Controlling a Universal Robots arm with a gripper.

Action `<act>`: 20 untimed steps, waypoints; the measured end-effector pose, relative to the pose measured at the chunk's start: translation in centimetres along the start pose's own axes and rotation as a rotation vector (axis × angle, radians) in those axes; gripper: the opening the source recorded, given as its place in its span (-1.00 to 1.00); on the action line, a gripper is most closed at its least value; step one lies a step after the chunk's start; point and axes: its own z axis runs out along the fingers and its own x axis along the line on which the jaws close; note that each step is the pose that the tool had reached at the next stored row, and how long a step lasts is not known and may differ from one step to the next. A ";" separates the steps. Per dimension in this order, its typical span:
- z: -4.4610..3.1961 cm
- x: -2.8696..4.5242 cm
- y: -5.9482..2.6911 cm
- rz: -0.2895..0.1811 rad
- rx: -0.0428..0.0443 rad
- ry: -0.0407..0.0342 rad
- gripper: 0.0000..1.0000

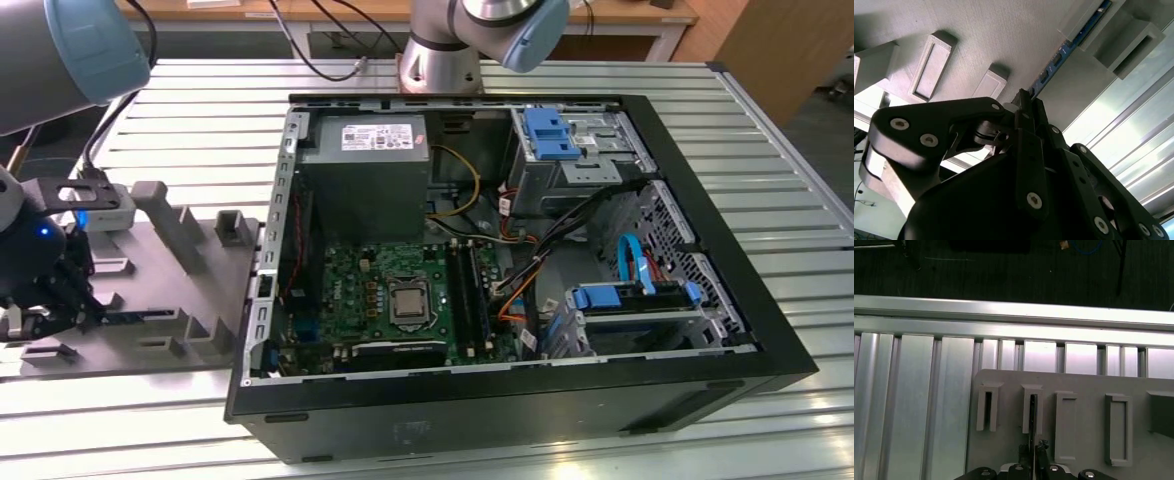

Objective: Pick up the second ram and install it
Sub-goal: 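Pick up the second ram and move it above second insertion slot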

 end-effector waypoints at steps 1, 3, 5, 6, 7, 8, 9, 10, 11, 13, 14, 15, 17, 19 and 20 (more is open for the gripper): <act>0.00 0.00 0.00 0.000 0.0000 0.0000 -0.62; 0.01 0.00 0.00 0.000 0.0000 0.0000 -0.62; 0.02 0.00 0.00 0.000 0.0000 0.0000 -0.62; 0.01 0.00 0.00 0.000 0.0001 0.0000 -0.62; -0.03 0.00 0.00 0.000 0.0001 -0.0001 -0.62; -0.09 -0.01 0.01 0.000 0.0001 -0.0001 -0.62; -0.10 -0.01 0.00 0.000 0.0002 -0.0001 -0.62; -0.10 -0.01 0.00 0.000 0.0002 -0.0002 -0.62; -0.11 0.00 0.01 0.000 0.0001 -0.0001 -0.62; -0.11 0.08 0.01 0.000 0.0001 -0.0023 -0.62; -0.12 0.14 0.01 0.000 0.0003 -0.0054 -0.62; -0.12 0.18 0.01 0.000 0.0003 -0.0073 -0.62; -0.13 0.24 0.02 -0.001 0.0004 -0.0113 -0.62; -0.12 0.28 0.02 -0.001 0.0012 -0.0211 -0.62; -0.12 0.30 0.01 -0.001 0.0015 -0.0253 -0.62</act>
